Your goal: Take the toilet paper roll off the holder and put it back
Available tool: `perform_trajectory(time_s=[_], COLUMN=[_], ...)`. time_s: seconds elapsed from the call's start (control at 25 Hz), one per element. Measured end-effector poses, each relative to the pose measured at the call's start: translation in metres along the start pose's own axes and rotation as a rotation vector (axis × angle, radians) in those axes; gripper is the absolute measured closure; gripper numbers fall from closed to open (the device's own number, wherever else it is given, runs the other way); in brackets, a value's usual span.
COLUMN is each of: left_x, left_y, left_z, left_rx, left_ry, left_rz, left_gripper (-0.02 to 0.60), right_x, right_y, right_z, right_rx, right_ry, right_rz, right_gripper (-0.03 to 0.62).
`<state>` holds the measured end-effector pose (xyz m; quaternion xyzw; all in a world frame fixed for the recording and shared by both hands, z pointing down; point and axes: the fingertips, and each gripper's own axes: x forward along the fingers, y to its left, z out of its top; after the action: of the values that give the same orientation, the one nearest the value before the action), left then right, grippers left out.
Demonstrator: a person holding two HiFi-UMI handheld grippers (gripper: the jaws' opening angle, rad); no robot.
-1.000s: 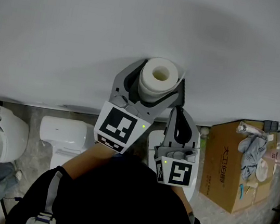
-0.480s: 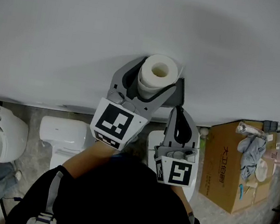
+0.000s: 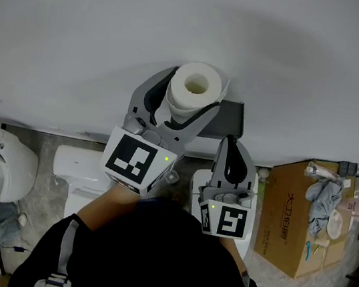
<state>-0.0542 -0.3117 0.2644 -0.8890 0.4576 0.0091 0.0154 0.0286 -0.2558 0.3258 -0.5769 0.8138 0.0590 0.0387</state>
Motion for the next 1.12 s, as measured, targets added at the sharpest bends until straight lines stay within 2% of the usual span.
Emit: perform_trajectory(time_s=[0.16, 0.32, 0.56, 0.72, 1.12], left_x=[-0.017, -0.030, -0.055, -0.070, -0.086], left_y=[0.021, 0.043, 0.065, 0.081, 0.084], left_z=[0.003, 0.006, -0.002, -0.016, -0.047], left_rx=[0.002, 0.041, 0.077, 0.066, 0.048], left_ry=[-0.003, -0.027, -0.007, 0.015, 0.041], left_rz=[0.051, 0.100, 0.193, 0.244, 0.294], left_gripper=[0.212, 0.212, 0.212, 0.212, 0.212], right_x=[0.007, 0.016, 0.020, 0.022, 0.023], right_y=[0.013, 0.025, 0.031, 0.033, 0.025], right_z=[0.003, 0.002, 0.003, 0.002, 0.001], right_rx=[0.002, 0.006, 0.011, 0.011, 0.011], right_ry=[-0.007, -0.008, -0.015, -0.010, -0.008], right_rz=[0.033, 0.065, 0.088, 0.091, 0.079], right_gripper=[0.576, 0.576, 0.576, 0.575, 0.576])
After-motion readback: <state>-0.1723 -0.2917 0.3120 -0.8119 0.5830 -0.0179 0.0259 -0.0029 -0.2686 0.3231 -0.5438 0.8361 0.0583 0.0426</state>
